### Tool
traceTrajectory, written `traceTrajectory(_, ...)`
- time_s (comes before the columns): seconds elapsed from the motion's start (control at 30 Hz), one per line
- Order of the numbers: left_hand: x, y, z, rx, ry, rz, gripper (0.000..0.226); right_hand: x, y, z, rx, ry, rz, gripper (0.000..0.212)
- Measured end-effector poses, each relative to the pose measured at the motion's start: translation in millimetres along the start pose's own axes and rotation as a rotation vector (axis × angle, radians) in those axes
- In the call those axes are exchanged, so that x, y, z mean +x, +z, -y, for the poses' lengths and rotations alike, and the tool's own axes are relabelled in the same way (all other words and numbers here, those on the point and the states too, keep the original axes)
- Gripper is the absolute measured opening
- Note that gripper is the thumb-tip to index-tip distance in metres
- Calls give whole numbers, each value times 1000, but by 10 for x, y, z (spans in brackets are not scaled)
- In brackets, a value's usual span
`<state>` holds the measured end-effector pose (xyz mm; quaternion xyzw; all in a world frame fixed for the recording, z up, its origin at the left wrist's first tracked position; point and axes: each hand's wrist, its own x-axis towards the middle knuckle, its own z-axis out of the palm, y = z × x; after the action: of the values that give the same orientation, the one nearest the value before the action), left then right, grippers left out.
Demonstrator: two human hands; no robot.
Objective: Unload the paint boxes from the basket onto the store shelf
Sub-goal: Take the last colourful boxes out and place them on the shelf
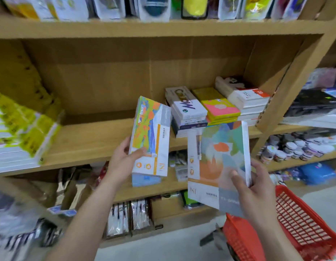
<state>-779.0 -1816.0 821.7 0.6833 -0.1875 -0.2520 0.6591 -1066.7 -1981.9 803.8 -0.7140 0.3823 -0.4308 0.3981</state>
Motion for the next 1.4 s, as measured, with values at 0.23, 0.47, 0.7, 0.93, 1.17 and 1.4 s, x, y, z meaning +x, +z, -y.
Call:
traceTrajectory(0.23, 794, 41, -173, -79, -133, -59, 26, 96, 249, 143, 14, -34, 55, 32)
traceTrajectory(0.47, 1086, 265, -136, 174, -106, -75, 8, 281, 286, 103, 55, -26, 35, 33)
traceTrajectory(0.7, 754, 122, 286, 437, 130, 166, 99, 359, 262, -3, 92, 31, 41, 33)
traceTrajectory(0.93, 1230, 407, 198, 671, 155, 66, 104, 322, 187, 35, 90, 1, 84, 40)
traceTrajectory(1.17, 975, 60, 264, 439, 134, 103, 96, 187, 277, 212, 189, -30, 186, 31)
traceTrajectory(1.4, 233, -681, 458, 341, 103, -67, 54, 150, 1128, 640, 298, -55, 454, 33)
